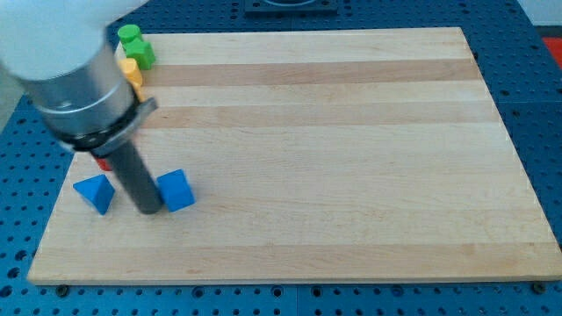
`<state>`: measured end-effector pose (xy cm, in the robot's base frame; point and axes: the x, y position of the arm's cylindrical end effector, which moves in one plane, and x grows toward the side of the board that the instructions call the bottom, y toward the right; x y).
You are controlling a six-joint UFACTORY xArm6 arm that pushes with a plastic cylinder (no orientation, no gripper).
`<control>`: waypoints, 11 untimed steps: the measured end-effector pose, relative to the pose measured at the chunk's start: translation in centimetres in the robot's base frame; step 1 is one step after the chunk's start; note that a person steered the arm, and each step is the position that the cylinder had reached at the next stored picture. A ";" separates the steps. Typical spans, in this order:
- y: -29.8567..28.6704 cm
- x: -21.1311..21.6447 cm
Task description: Move arm diagonally bottom left of the blue triangle
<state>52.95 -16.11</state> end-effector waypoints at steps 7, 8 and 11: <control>-9.9 7.3; -13.3 5.0; -9.6 -2.0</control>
